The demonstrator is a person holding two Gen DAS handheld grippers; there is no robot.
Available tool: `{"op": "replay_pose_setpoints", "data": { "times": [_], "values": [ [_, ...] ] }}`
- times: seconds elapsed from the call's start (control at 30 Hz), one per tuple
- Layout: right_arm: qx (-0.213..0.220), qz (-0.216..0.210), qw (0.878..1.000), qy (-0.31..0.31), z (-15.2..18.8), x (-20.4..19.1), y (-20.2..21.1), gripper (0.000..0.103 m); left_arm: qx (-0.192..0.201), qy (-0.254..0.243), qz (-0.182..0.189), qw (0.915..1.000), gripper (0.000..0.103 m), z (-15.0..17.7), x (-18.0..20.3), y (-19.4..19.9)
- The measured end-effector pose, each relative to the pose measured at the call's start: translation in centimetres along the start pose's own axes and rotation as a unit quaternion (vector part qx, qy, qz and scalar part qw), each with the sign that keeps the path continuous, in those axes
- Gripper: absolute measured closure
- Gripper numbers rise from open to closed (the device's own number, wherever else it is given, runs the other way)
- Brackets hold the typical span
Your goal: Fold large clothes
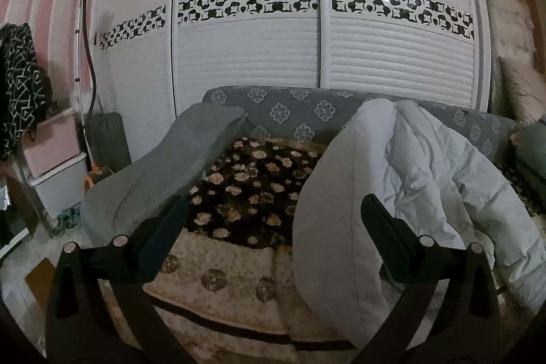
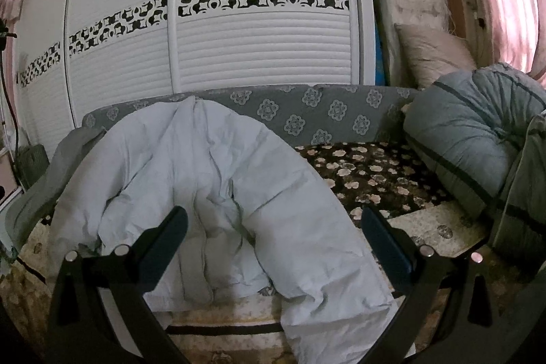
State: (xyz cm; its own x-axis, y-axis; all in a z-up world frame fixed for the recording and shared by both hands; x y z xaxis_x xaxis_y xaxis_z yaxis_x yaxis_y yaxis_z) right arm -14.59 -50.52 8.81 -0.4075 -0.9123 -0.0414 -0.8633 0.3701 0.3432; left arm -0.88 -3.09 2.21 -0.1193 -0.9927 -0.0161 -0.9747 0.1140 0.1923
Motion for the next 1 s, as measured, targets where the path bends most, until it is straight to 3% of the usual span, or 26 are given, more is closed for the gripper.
{"op": "replay_pose_setpoints", "data": {
  "times": [0.23,1.0],
  "values": [
    [-0.007,0.0,1.0,0.002,0.3,0.0,-0.1,0.002,0.002,-0.02,0.007,0.9998,0.003,1.4,2.4,-1.0],
    [-0.012,0.002,1.0,0.0,0.5,0.3,-0.1,0.002,-0.001,-0.031,-0.002,0.9995,0.003,2.2,3.3,-3.1]
  ]
}}
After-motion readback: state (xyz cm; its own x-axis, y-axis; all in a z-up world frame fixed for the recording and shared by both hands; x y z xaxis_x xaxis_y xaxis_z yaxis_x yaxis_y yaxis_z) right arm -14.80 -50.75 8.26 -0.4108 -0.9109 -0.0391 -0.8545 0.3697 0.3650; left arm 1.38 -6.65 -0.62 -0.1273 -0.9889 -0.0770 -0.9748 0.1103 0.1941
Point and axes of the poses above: each gripper's, at about its wrist camera, not at the fingertips, and y roughly against the way its jaws point, x to its right, z to its underside, the point moved 8 cm from there along -y, roughly the way its jaws point, and after that the axes turned 9 degrees about x, right-handed, at the moved point
